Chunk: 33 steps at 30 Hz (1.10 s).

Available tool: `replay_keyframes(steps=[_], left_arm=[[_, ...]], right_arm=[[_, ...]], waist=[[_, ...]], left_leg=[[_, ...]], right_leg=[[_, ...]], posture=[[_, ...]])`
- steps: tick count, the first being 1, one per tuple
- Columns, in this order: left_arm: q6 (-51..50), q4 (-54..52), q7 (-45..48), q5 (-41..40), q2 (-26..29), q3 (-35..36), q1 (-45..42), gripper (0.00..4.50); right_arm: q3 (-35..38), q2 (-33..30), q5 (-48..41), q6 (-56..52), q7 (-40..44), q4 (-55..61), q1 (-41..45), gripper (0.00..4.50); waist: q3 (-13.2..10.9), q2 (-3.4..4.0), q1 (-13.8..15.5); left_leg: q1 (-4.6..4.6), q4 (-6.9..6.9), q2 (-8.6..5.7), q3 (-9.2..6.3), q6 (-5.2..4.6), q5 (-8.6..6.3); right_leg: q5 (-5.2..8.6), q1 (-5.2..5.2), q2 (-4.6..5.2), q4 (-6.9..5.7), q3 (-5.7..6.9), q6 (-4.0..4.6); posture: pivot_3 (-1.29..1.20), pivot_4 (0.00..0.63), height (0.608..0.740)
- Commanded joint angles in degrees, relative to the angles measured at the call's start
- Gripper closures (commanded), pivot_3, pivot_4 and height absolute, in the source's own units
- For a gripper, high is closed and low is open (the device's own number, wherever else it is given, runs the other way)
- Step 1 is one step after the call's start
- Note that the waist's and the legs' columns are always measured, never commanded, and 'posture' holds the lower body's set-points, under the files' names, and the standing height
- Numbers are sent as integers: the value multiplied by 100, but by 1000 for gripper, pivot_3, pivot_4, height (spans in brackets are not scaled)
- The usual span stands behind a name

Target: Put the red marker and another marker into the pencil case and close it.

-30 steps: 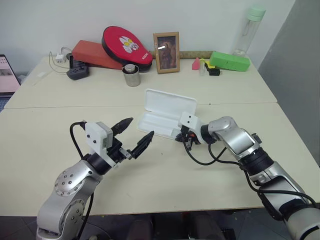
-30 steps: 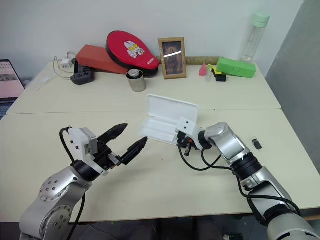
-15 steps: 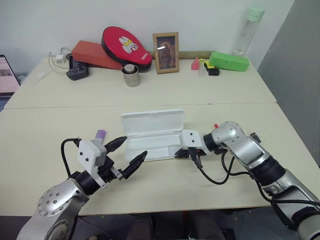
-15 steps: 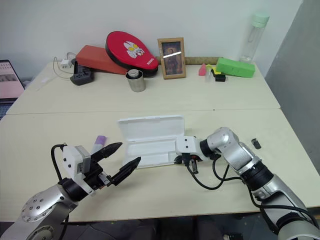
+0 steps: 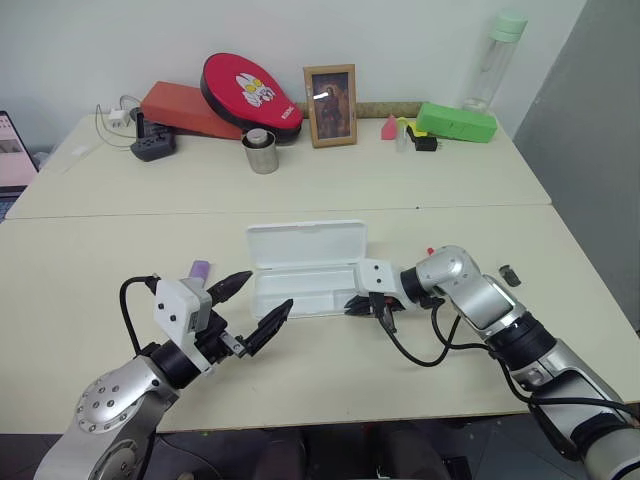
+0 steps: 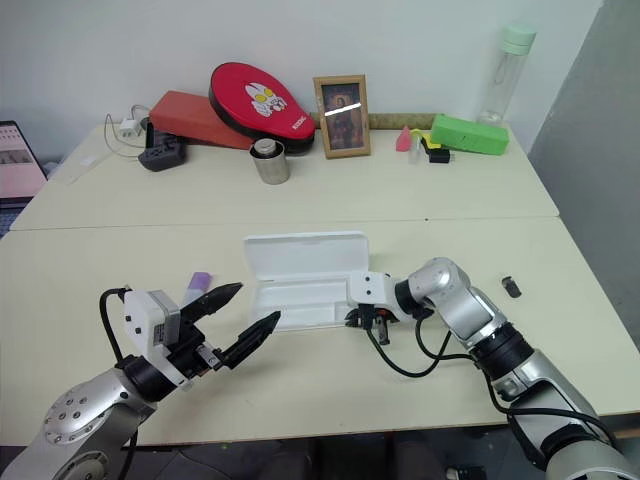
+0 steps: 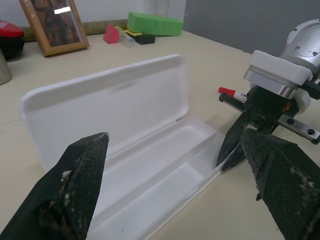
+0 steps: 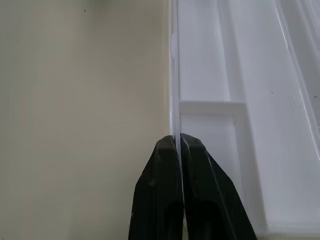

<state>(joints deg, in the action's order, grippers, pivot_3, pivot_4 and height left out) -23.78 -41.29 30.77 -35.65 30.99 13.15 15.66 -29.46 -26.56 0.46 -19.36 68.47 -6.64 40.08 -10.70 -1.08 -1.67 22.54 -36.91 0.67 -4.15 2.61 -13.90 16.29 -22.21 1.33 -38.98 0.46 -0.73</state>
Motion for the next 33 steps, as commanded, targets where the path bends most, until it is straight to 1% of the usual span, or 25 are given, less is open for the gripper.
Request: replay_keyframes(steps=[1, 8, 10, 12, 15, 18, 20, 23, 25, 28, 33], left_arm=[[104, -168, 15, 10, -44, -82, -76, 0], [58, 26, 130, 12, 19, -308, -503, 0], [24, 113, 197, 27, 11, -490, -744, 0], [17, 239, 276, 54, 0, -659, -1003, 0], [28, 488, 415, 115, -16, -922, -1410, 0], [34, 834, 576, 123, -136, -1238, -1954, 0], [74, 1006, 677, 170, -167, -1362, -2156, 0], [169, 1343, 925, 297, -278, -1681, -2530, 0], [221, 1493, 1058, 346, -340, -1805, -2694, 0], [308, 1701, 1259, 468, -392, -1966, -2909, 0], [419, 1913, 1446, 546, -451, -1981, -3096, 0]], right_arm=[[329, -36, -283, -155, 73, 463, 47, 3161], [775, -161, -740, -674, 14, 1165, -97, 1751], [1113, -212, -1061, -952, -80, 1520, -239, 1327], [1491, -291, -1378, -1271, -213, 1855, -419, 812], [1988, -499, -1611, -1710, -529, 2226, -750, 91], [2612, -731, -1612, -2158, -1151, 2389, -1134, 31], [2832, -787, -1575, -2426, -1528, 2444, -1236, 31], [3185, -842, -1298, -3294, -2417, 2221, -1268, 31], [3297, -855, -1225, -3753, -2812, 2125, -1286, 31], [3304, -826, -1072, -4075, -3279, 1974, -1347, 31], [3210, -796, -1164, -4382, -3464, 2021, -1513, 31]], waist=[[0, 0, 4], [-1, 1, 16], [-1, 1, 16], [-1, 1, 21], [-1, 1, 43], [-1, 1, 49], [-1, 1, 69], [-1, 1, 34], [-1, 1, 25], [-1, 1, 24], [-1, 1, 9]], left_leg=[[1, 0, 0, 0, 0, 0], [3, 0, -1, -1, 0, 0], [5, -1, -2, 0, 0, 0], [8, -1, -4, -1, 0, 0], [11, -2, -6, 0, 0, 0], [10, -1, -7, 3, 0, 0], [12, -2, -9, 4, 0, 0], [5, -1, -13, 22, 0, 0], [5, 0, -13, 23, 0, 0], [5, 0, -14, 23, 0, 0], [6, 0, -13, 26, -1, 0]], right_leg=[[0, 0, 0, 0, 1, 0], [0, 0, 0, 0, 3, 0], [0, 0, 0, 1, 3, 0], [0, 0, 2, 2, 4, 0], [0, 0, 2, 2, 7, 0], [0, 0, 2, 3, 6, 0], [0, 0, 1, 1, 8, 0], [0, -3, -5, -1, 4, 0], [0, -3, -9, -1, 3, 0], [0, -3, -11, -1, -1, 0], [0, -5, -12, -1, -3, 0]], posture=[[0, 150, 740], [0, 150, 740], [0, 150, 740], [0, 150, 740], [0, 150, 740], [0, 150, 740], [0, 150, 740], [0, 150, 740], [0, 150, 740], [0, 150, 740], [0, 150, 740]])
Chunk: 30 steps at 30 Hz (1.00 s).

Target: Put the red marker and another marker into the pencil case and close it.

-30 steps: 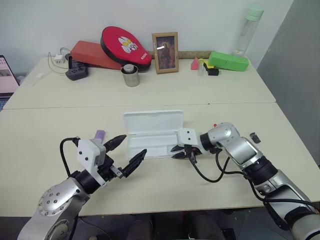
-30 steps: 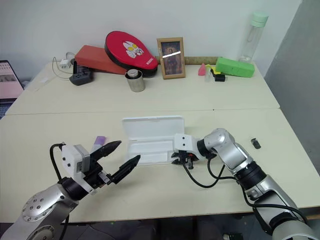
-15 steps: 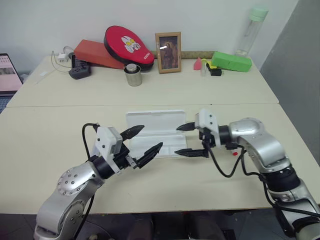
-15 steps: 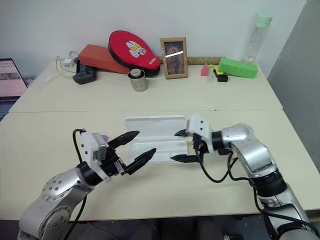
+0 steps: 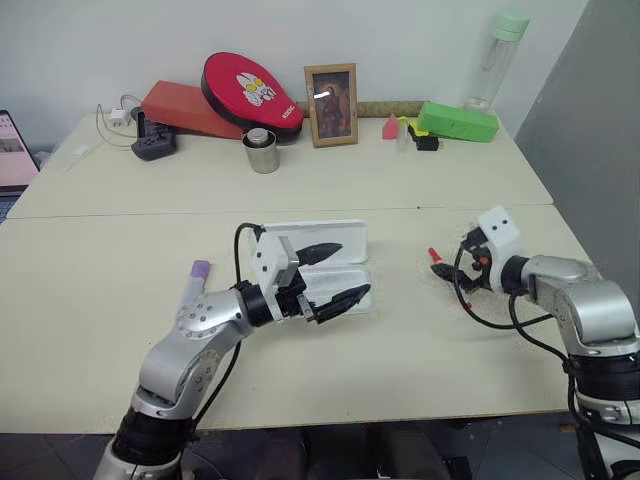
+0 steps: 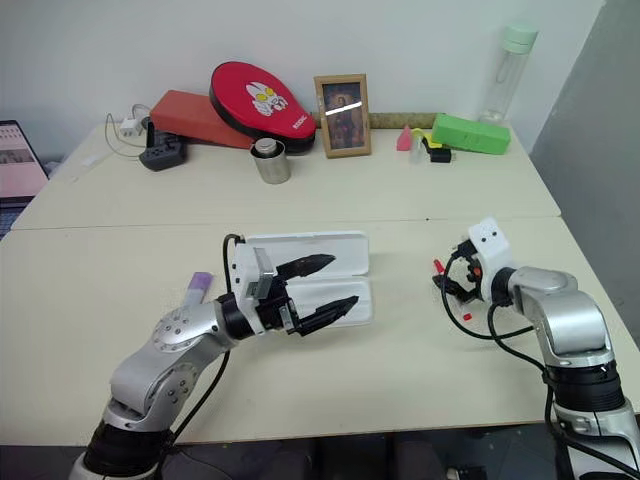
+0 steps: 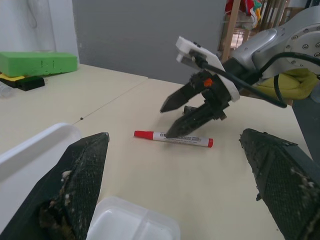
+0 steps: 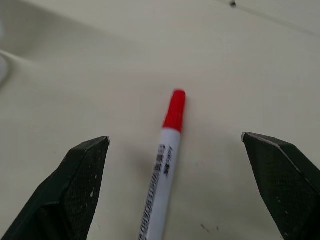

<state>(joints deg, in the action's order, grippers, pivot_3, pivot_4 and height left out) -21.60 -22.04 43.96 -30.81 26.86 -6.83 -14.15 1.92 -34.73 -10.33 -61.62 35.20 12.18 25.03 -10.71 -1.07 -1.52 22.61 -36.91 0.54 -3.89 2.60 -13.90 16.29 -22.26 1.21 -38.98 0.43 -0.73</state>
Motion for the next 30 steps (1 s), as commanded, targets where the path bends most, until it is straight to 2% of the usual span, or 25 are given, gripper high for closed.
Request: replay_keyframes(steps=[1, 3, 6, 9, 10, 13, 14, 22, 25, 30], left_arm=[[213, 10, 134, 78, -60, 19, -142, 0], [232, 32, 130, 104, -105, 19, -186, 0], [242, 7, 80, 128, -162, 38, -206, 0], [242, -15, 69, 150, -173, 60, -185, 0], [243, -17, 60, 164, -179, 67, -179, 0], [242, -23, 44, 192, -196, 89, -179, 0], [239, -29, 45, 191, -198, 100, -184, 0], [247, -16, 42, 221, -211, 135, -211, 0], [188, -72, -19, 209, -142, 241, -93, 0], [20, -441, -141, 70, 186, 749, 451, 0]], right_arm=[[53, 27, -83, -172, -170, 103, -49, 31], [-44, -2, 1, -100, -239, -2, -140, 31], [-267, -65, 58, 14, -232, -152, -194, 516], [-255, -51, -30, 22, -217, -203, -137, 1227], [-274, -64, -40, 40, -196, -228, -121, 1591], [-338, -100, -29, 99, -172, -299, -83, 2150], [-345, -106, -40, 101, -164, -306, -66, 2506], [-330, -142, -150, 122, -110, -330, 4, 4221], [-482, -367, -104, 696, 161, -99, 42, 4228], [-997, -1072, -360, 2239, 1715, 758, 19, 4228]], waist=[[0, 0, -6], [0, 0, 0], [0, 0, -2], [1, 0, -4], [0, 0, -3], [1, 0, -3], [1, -1, -2], [1, -1, 0], [0, -1, 0], [-3, 5, -30]], left_leg=[[-1, 0, 0, 2, 0, 0], [-1, 0, 1, 1, 0, 0], [1, -2, 0, 1, 0, 0], [-4, -2, 1, 6, 0, 0], [-5, -2, 0, 6, 0, 0], [-5, -2, 0, 6, 0, 0], [-5, -2, 0, 6, 0, 0], [-5, -3, 1, 5, 0, 0], [-4, -3, 1, 5, 0, 0], [-6, 2, 6, 11, -1, -1]], right_leg=[[0, 0, -1, 0, 0, 0], [0, 0, -1, 0, 1, 0], [0, 1, 0, 1, 1, 0], [0, 3, 0, 1, 1, -1], [0, 4, 0, 1, 1, -1], [0, 4, 0, 0, 2, -2], [0, 4, 0, 0, 2, -2], [0, 4, 0, 0, 1, -2], [0, 4, 0, 0, 2, -2], [1, -3, -3, 1, -2, -3]], posture=[[0, 150, 740], [0, 150, 740], [0, 150, 740], [0, 150, 740], [0, 150, 740], [0, 150, 740], [0, 150, 740], [0, 150, 740], [0, 150, 740], [0, 150, 740]])
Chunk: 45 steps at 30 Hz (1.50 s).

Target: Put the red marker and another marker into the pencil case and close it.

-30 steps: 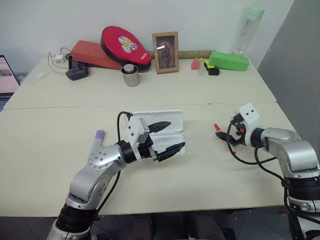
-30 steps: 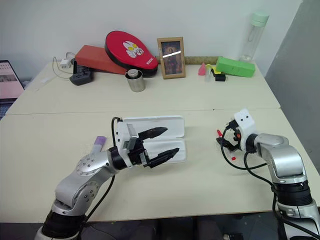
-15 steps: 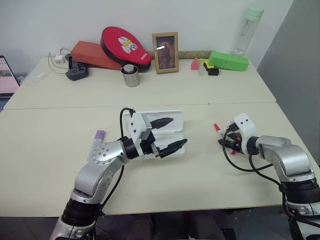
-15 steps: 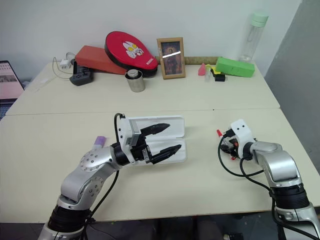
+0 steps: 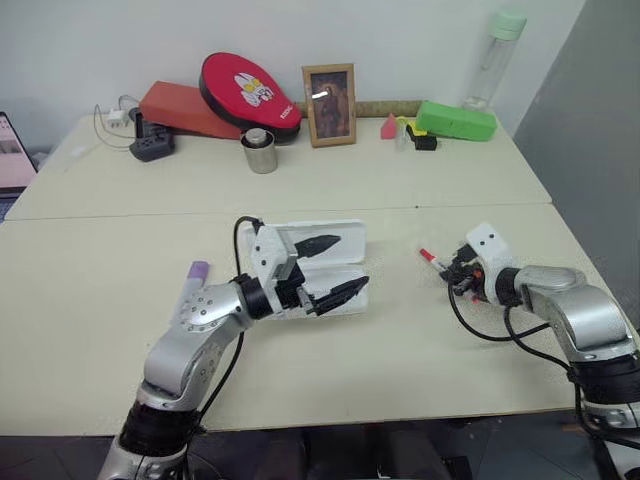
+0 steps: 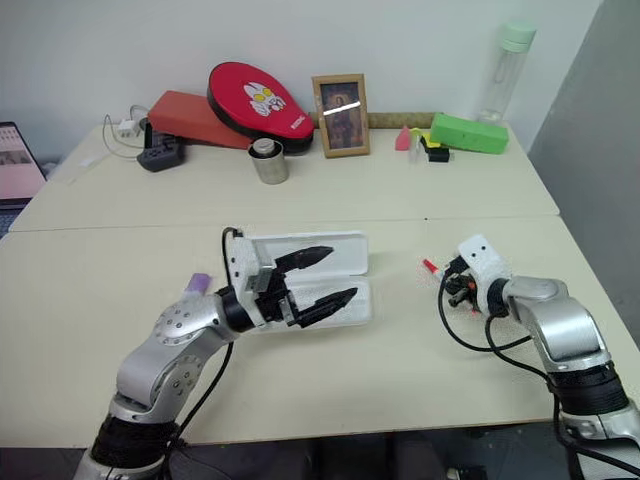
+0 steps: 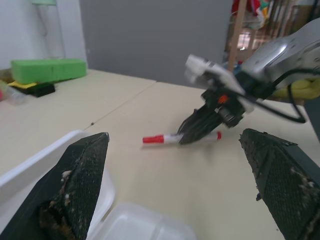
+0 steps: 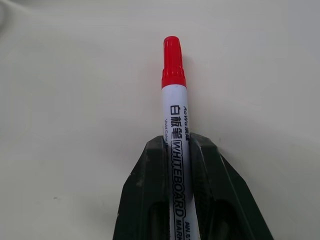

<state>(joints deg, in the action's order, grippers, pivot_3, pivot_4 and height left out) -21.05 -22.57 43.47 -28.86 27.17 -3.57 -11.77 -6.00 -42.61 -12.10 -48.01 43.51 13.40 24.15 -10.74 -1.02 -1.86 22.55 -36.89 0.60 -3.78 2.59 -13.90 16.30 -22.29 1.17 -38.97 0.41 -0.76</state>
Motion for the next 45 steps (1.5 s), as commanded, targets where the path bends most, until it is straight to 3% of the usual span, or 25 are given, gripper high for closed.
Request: replay_keyframes(steps=[1, 6, 12, 18, 31, 33, 45], left_arm=[[-39, -470, -148, -157, 217, 589, 357, 0], [-140, -1024, -249, -332, 521, 1319, 1323, 0], [-211, -1800, -390, -548, 579, 2375, 2961, 0], [-121, -1880, -553, -518, 548, 2728, 3415, 0], [-211, -1976, -832, -526, 541, 2455, 3140, 0], [-225, -1968, -831, -534, 550, 2403, 3071, 0], [-286, -1851, -861, -519, 576, 2290, 2795, 0]], right_arm=[[-301, -312, -239, 979, 1088, 632, 218, 4228], [-1239, 117, 289, 1849, 1580, -146, 1202, 4228], [-2607, 1575, 1291, 2686, 1606, -1719, 2432, 4228], [-2852, 2207, 1685, 2961, 1607, -2526, 2777, 4228], [-2634, 2606, 2026, 3334, 1576, -3338, 3036, 4228], [-2590, 2574, 2018, 3327, 1610, -3280, 3026, 3526], [-2236, 2495, 1682, 3016, 1947, -2587, 2932, 729]], waist=[[0, 0, 3], [-1, -1, -26], [-1, -12, -63], [-3, -11, 122], [-3, -10, 36], [-3, -10, 35], [-3, -10, 32]], left_leg=[[0, 1, 0, -5, 0, 0], [-14, 2, 13, -5, 0, 0], [-12, -1, 25, -7, 3, -1], [7, -3, 14, -33, 8, -3], [2, 0, 15, -33, 8, -3], [2, 0, 15, -34, 8, -3], [2, 1, 16, -34, 8, -3]], right_leg=[[0, 1, -3, 2, 4, 0], [6, 6, -6, 0, -2, -9], [-6, 0, 0, 1, -13, 12], [-7, 2, 10, 5, 7, 26], [-7, 1, 2, 0, 6, 28], [-7, 1, 1, 0, 7, 28], [-7, 0, 1, -1, 7, 28]], posture=[[0, 150, 740], [0, 150, 740], [0, 150, 740], [0, 150, 740], [0, 150, 740], [0, 150, 740], [0, 150, 740]])
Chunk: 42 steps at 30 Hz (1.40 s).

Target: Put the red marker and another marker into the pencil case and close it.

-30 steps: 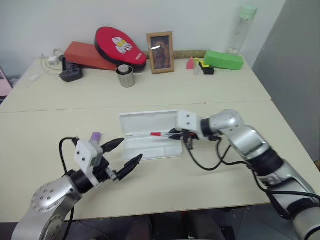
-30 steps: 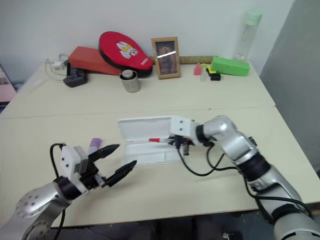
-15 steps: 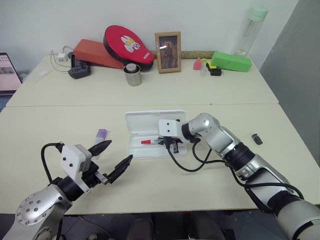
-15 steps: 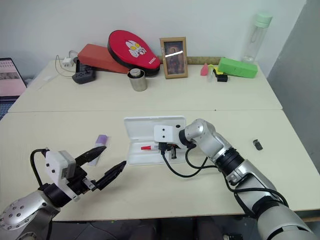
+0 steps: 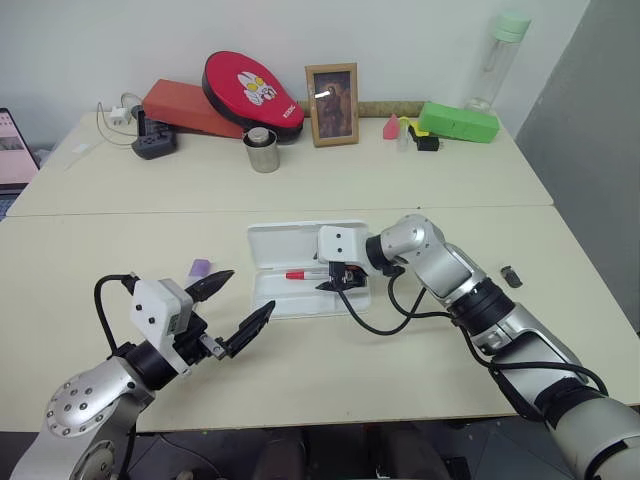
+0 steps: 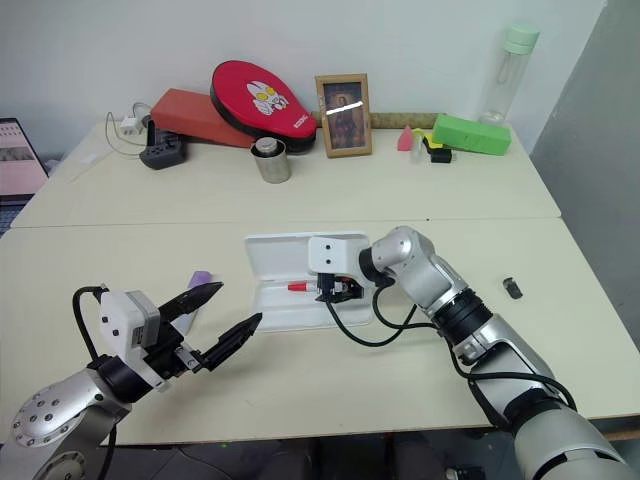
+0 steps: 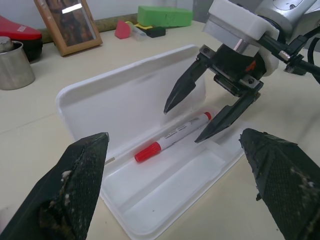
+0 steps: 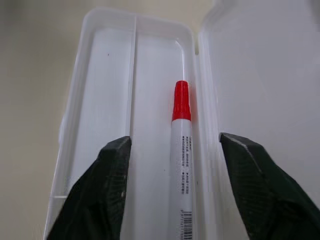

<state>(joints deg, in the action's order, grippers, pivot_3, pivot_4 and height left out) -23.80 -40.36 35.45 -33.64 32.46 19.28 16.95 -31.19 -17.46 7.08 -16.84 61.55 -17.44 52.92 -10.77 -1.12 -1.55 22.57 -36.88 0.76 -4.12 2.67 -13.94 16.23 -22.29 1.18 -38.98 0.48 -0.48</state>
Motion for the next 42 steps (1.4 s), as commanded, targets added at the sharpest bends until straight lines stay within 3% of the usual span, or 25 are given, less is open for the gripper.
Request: replay_keyframes(steps=[1, 3, 9, 16, 29, 33, 42], left_arm=[[-17, -70, -71, -44, 34, 4, -84, 0], [-47, -32, -168, -65, -46, 26, -111, 0], [-352, 737, -1246, 532, -254, 237, -508, 0], [-1174, 1424, -2095, 605, -434, 307, -1077, 0], [-1915, 2335, -2239, 996, -226, 56, -1590, 0], [-1971, 2433, -2213, 1123, -189, -34, -1621, 626], [-1904, 2428, -2198, 1148, -213, -2, -1632, 2521]], right_arm=[[329, -32, -303, -158, 198, 612, 32, 498], [465, -67, -614, -343, 399, 1000, -76, 8], [1140, -467, -1920, -1412, 917, 2572, -610, 8], [1416, -838, -2258, -1815, 682, 2927, -882, 8], [1552, -968, -2505, -2065, 139, 3164, -928, 8], [1595, -1031, -2526, -2111, 46, 3169, -950, 0], [1611, -1064, -2604, -2110, -61, 3135, -922, 0]], waist=[[0, 0, 0], [0, 0, 0], [0, 0, 7], [3, -5, -2], [3, -5, -12], [3, -5, -7], [3, -5, -11]], left_leg=[[1, 0, 1, 0, 0, 0], [0, 0, 1, -2, 0, 0], [1, 0, 3, -25, -1, 0], [0, -1, -4, -28, -1, -1], [-1, 0, -4, -28, 0, 0], [0, 0, -3, -28, 0, 0], [-2, 1, -3, -28, 0, 0]], right_leg=[[0, 0, 0, 0, 0, 0], [0, 0, 0, 0, -1, 0], [0, 2, 2, 1, 2, -1], [0, 2, 1, -2, 7, -1], [0, 1, 1, -1, 4, 0], [0, 1, 4, -1, 5, 0], [0, 1, 8, -1, 2, 0]], posture=[[0, 150, 740], [0, 150, 740], [0, 150, 740], [0, 150, 740], [0, 150, 740], [0, 150, 740], [0, 150, 740]])
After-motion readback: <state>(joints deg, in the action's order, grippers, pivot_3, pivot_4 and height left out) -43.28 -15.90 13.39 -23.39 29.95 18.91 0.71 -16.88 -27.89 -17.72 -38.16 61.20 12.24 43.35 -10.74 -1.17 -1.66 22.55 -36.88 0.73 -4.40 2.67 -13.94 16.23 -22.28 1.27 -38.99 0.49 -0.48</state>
